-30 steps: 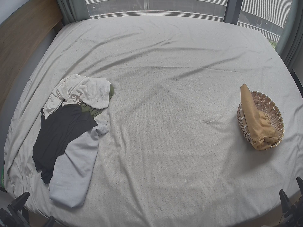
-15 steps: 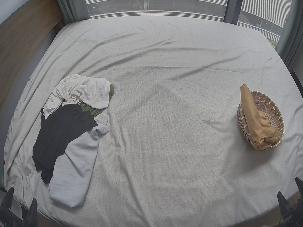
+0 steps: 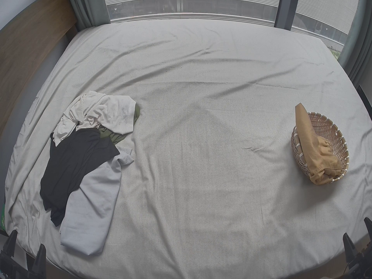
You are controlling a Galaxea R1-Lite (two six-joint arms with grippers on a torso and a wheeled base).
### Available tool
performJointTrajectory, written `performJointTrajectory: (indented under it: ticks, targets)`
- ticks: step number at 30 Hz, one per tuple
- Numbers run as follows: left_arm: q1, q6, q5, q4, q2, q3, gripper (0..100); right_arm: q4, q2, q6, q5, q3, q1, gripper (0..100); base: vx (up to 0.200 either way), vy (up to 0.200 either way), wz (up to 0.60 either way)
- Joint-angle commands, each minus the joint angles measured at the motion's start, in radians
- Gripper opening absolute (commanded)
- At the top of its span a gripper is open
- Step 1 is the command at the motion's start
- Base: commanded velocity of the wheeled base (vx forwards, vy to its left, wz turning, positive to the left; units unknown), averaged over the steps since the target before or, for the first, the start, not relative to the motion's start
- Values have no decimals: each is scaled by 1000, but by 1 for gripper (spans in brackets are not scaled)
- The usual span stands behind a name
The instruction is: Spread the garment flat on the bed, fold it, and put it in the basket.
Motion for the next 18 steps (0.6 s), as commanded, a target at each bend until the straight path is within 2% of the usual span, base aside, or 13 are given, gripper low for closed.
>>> performJointTrajectory:
  ticks: [1, 18]
  targets:
    - [-1, 0, 0, 0, -16, 18, 100, 0, -56, -2, -4, 18, -29, 100, 0, 0, 0]
    - [-1, 7, -2, -2, -16, 18, 100, -1, -56, -1, 16, 18, -26, 100, 0, 0, 0]
